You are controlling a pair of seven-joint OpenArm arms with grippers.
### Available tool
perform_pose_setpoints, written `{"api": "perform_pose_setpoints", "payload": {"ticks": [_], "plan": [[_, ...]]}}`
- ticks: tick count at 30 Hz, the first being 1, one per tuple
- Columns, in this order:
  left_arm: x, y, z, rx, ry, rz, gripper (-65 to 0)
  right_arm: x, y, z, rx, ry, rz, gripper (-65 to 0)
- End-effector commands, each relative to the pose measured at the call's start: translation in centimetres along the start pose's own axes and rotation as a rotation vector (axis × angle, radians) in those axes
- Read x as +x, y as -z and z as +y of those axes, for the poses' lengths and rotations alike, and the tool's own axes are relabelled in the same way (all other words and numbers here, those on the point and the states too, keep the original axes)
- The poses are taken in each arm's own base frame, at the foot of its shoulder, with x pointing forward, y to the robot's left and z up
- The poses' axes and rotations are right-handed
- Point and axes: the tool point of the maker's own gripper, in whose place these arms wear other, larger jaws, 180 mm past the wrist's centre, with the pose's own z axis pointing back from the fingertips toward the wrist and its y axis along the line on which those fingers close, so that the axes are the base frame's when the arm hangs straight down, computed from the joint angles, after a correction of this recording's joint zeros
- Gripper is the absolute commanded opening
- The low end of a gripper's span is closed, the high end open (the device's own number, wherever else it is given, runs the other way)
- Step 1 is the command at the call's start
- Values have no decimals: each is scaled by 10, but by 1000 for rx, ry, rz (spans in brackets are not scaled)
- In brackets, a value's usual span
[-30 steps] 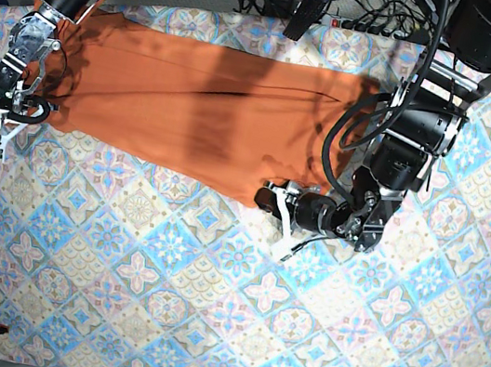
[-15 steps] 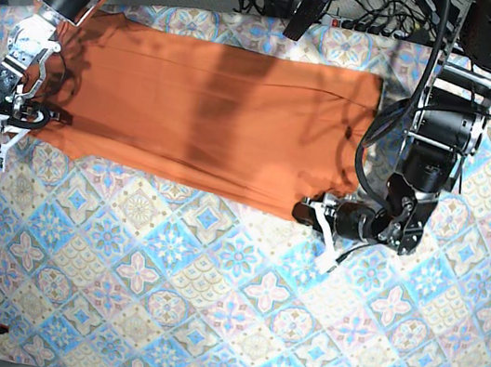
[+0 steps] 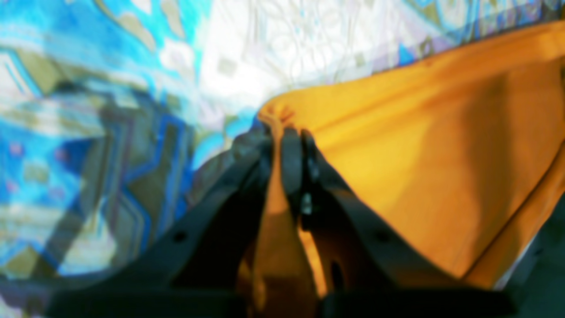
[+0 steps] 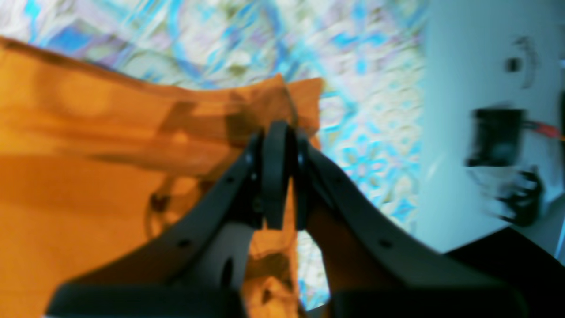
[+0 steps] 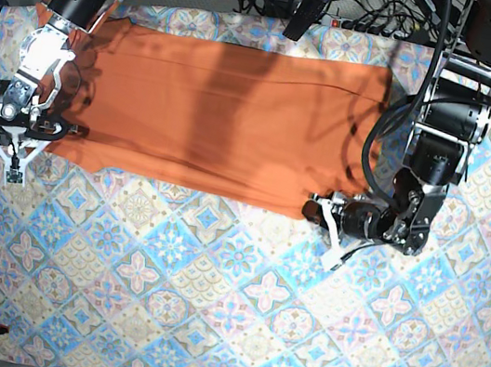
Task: Fold the T-shirt properly
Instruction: 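Lay the folded edge down along the shirt's collar side with both grippers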
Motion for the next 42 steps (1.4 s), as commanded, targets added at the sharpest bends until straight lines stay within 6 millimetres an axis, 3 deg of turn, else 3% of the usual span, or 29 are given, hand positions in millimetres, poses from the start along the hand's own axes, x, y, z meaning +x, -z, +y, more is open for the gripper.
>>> {"api": "perform_pose_setpoints", "payload": {"ticks": [1, 7, 11, 18, 21, 25, 30, 42], "plan": [[18, -16, 7, 31, 37, -32, -650, 16, -6, -17, -45, 2, -46, -640], [41, -67, -7, 109, 168, -119, -650, 14, -6, -17, -46, 0, -43, -640], [32, -77, -5, 141, 187, -100, -650, 13, -6, -17, -45, 2, -38, -641], [-3, -72, 3, 158, 168, -30, -650, 0, -5, -15, -43, -9, -12, -641], [-12, -73, 6, 161, 159, -17, -650, -1, -13, -19, -64, -18, -29, -641], [-13, -83, 2, 180, 200, -27, -650, -4, -28, -32, -108, -10, -51, -640], [-23, -94, -6, 206, 253, -15, -650, -18, -29, -38, -119, 1, -1, -640], [-60, -87, -8, 191, 229, 59, -650, -47, -27, -32, -107, -20, 95, -640]]}}
